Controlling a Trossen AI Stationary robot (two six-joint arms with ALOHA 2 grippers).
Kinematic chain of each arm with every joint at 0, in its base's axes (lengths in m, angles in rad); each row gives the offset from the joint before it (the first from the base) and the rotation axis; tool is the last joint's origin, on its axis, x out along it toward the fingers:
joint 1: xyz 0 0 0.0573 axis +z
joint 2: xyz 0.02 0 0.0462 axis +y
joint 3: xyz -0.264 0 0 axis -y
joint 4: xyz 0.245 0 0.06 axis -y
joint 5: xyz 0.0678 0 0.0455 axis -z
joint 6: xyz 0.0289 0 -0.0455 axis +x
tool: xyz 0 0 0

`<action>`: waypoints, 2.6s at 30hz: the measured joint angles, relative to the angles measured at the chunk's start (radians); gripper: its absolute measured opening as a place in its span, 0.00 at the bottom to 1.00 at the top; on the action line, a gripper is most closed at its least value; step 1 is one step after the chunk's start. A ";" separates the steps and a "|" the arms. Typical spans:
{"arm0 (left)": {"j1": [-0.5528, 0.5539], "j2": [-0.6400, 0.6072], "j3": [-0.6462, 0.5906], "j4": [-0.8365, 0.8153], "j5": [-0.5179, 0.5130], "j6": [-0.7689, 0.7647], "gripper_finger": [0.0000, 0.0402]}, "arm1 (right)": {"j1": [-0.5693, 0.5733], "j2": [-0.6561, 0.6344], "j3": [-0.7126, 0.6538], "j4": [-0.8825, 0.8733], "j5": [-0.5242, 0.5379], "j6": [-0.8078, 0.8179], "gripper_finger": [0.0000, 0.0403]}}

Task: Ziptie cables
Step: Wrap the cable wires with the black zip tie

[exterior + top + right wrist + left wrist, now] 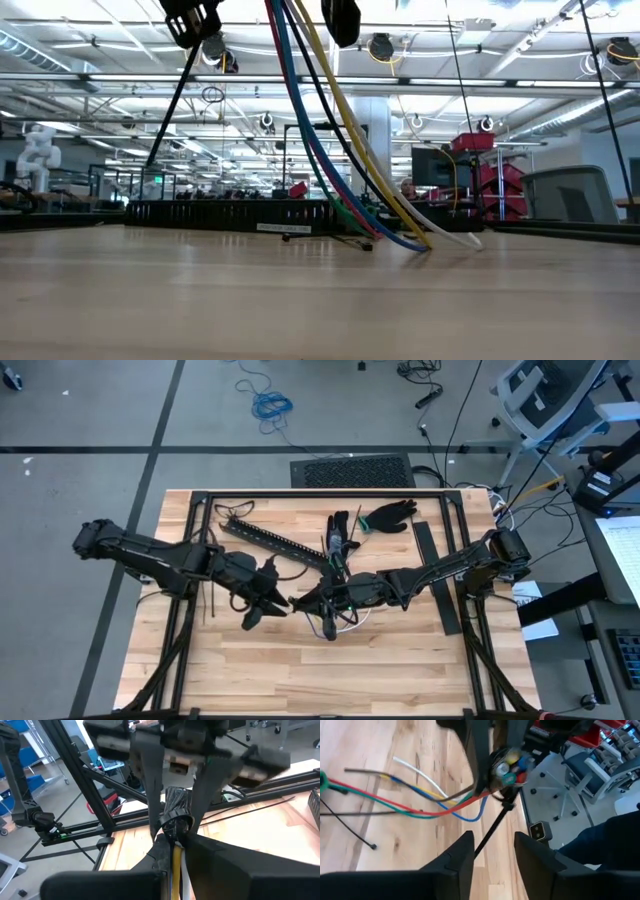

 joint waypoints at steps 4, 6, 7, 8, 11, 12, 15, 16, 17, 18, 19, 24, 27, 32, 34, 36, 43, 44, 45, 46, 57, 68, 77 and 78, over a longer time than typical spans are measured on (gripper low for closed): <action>0.005 -0.065 0.000 -0.020 -0.055 0.000 0.37 | 0.000 0.000 0.000 -0.003 0.000 0.000 0.07; 0.005 -0.096 0.000 -0.018 -0.120 0.001 0.37 | 0.000 0.000 0.000 -0.007 -0.002 -0.003 0.07; 0.005 -0.110 0.000 -0.019 -0.155 0.002 0.37 | 0.000 0.001 0.000 -0.008 -0.003 -0.004 0.07; 0.005 -0.122 0.000 -0.019 -0.186 0.003 0.37 | 0.000 0.001 0.000 -0.007 -0.003 -0.004 0.07; 0.005 -0.129 0.000 -0.008 -0.212 0.001 0.37 | -0.001 0.001 0.000 -0.007 -0.003 -0.004 0.07; 0.005 -0.123 0.000 -0.001 -0.209 -0.003 0.37 | -0.001 0.001 0.000 -0.007 -0.003 -0.004 0.07; 0.004 -0.084 0.000 0.026 -0.157 -0.022 0.37 | -0.006 0.001 0.000 -0.006 -0.005 -0.007 0.07; 0.002 -0.070 0.000 0.038 -0.145 -0.028 0.37 | -0.009 0.001 0.000 -0.002 -0.005 -0.008 0.07; 0.001 -0.058 0.000 0.053 -0.133 -0.029 0.37 | -0.012 0.001 0.000 0.001 -0.006 -0.008 0.07; 0.001 -0.048 0.000 0.070 -0.129 -0.029 0.37 | -0.014 0.001 0.000 0.002 -0.006 -0.008 0.07; 0.001 -0.041 0.000 0.081 -0.128 -0.029 0.37 | -0.018 0.001 0.000 0.002 -0.007 -0.008 0.07; 0.002 -0.045 0.000 0.089 -0.127 -0.029 0.37 | -0.020 0.002 0.000 0.002 -0.009 -0.009 0.07; 0.002 -0.056 0.000 0.090 -0.129 -0.030 0.37 | -0.020 0.002 0.000 0.002 -0.010 -0.019 0.07; 0.003 -0.056 0.000 0.105 -0.131 -0.030 0.37 | -0.021 0.002 0.000 0.001 -0.011 -0.022 0.07; 0.003 -0.056 0.000 0.110 -0.131 -0.030 0.37 | -0.022 0.002 0.000 0.001 -0.011 -0.022 0.07; 0.003 -0.055 0.000 0.112 -0.132 -0.029 0.37 | -0.024 0.002 0.000 0.001 -0.011 -0.022 0.07; 0.004 -0.044 0.000 0.130 -0.135 -0.030 0.37 | -0.027 0.002 0.000 0.001 -0.010 -0.023 0.07; 0.004 -0.039 0.000 0.130 -0.135 -0.030 0.37 | -0.027 0.002 0.000 0.001 -0.010 -0.023 0.07; 0.004 -0.033 0.000 0.130 -0.135 -0.030 0.37 | -0.027 0.002 0.000 0.000 -0.010 -0.023 0.07; 0.004 -0.026 0.000 0.130 -0.134 -0.030 0.37 | -0.027 0.002 0.000 0.000 -0.010 -0.023 0.07; 0.005 -0.020 0.000 0.129 -0.147 -0.027 0.36 | -0.027 0.002 0.000 0.000 -0.010 -0.023 0.07; 0.005 -0.020 0.000 0.125 -0.140 -0.003 0.06 | -0.026 0.002 0.000 -0.005 -0.011 -0.023 0.07; 0.005 -0.020 0.000 0.126 -0.164 -0.003 0.06 | -0.026 0.002 0.000 -0.006 -0.004 -0.006 0.09; 0.005 -0.020 0.000 0.127 -0.166 -0.004 0.06 | -0.027 0.002 0.000 -0.008 -0.004 0.000 0.10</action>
